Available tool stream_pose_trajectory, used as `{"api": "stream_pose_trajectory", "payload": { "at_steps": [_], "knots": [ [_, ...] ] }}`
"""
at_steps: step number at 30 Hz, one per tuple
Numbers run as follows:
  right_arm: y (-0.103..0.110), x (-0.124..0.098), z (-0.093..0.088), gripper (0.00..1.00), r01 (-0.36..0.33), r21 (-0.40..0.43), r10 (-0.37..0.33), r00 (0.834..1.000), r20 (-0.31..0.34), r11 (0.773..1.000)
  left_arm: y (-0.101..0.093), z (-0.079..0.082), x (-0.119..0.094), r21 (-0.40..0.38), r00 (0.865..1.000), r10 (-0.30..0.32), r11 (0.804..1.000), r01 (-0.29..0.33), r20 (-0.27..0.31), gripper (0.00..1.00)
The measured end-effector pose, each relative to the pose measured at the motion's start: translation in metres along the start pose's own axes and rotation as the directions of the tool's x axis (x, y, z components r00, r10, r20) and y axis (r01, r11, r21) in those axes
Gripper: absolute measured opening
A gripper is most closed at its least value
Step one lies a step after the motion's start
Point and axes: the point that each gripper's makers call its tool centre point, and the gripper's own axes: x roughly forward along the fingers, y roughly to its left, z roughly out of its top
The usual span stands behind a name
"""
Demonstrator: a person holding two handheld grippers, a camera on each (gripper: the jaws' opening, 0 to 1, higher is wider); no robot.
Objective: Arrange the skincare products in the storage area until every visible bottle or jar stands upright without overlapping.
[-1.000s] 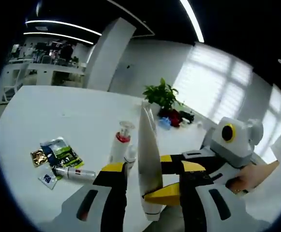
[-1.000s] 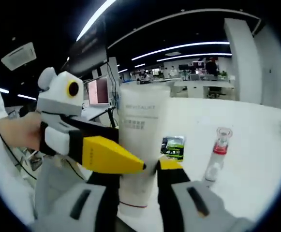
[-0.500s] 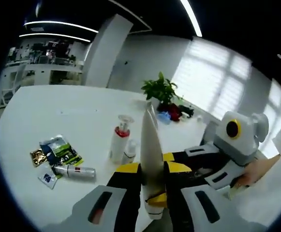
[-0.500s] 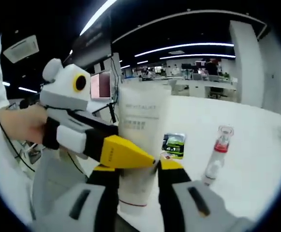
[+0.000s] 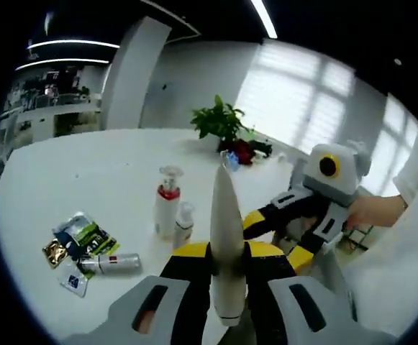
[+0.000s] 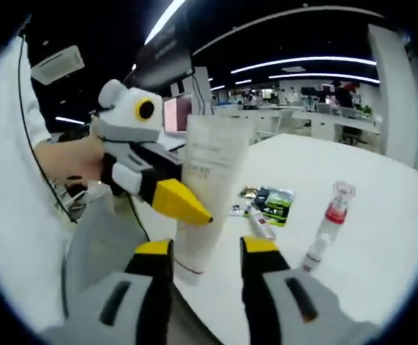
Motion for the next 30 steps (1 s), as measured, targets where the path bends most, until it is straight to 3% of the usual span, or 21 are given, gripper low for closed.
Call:
{"api": "stream_pose_trajectory", "payload": {
  "at_steps": [3, 7, 11, 14, 17, 23, 27, 30],
  "knots": [
    [-0.008, -0.013, 0.014, 0.40, -0.037, -0.021, 0.037, 0.999, 0.000, 0.999, -0.005, -0.005, -0.002, 0.038, 0.998, -0.044, 0.998, 0.045, -0.038, 0.14],
    [-0.001, -0.016, 0.038, 0.41, -0.142, -0.017, 0.143, 0.988, 0.063, 0.990, -0.015, -0.009, -0.001, 0.058, 0.994, -0.102, 0.993, 0.105, -0.048, 0.14],
    [0.013, -0.006, 0.040, 0.37, -0.269, 0.023, 0.268, 0.963, 0.042, 0.963, -0.029, -0.011, 0.001, 0.084, 0.985, -0.160, 0.983, 0.165, -0.065, 0.14],
    [0.024, 0.000, 0.039, 0.32, -0.334, -0.015, 0.334, 0.943, 0.008, 0.942, -0.036, -0.013, 0.000, 0.118, 0.978, -0.192, 0.972, 0.201, -0.087, 0.14],
    [0.032, 0.001, 0.039, 0.22, -0.391, -0.047, 0.390, 0.920, -0.029, 0.919, -0.039, -0.015, -0.001, 0.132, 0.972, -0.210, 0.966, 0.223, -0.102, 0.14],
    [0.035, 0.003, 0.038, 0.18, -0.425, -0.086, 0.418, 0.905, -0.081, 0.901, -0.040, -0.018, -0.003, 0.139, 0.967, -0.226, 0.961, 0.241, -0.114, 0.14],
    [0.044, 0.002, 0.040, 0.12, -0.472, -0.151, 0.462, 0.881, -0.099, 0.868, -0.040, -0.020, -0.004, 0.170, 0.961, -0.241, 0.950, 0.262, -0.132, 0.15],
    [0.047, 0.003, 0.037, 0.10, -0.487, -0.205, 0.468, 0.873, -0.135, 0.849, -0.042, -0.024, -0.004, 0.195, 0.957, -0.243, 0.943, 0.271, -0.157, 0.16]
  ]
}}
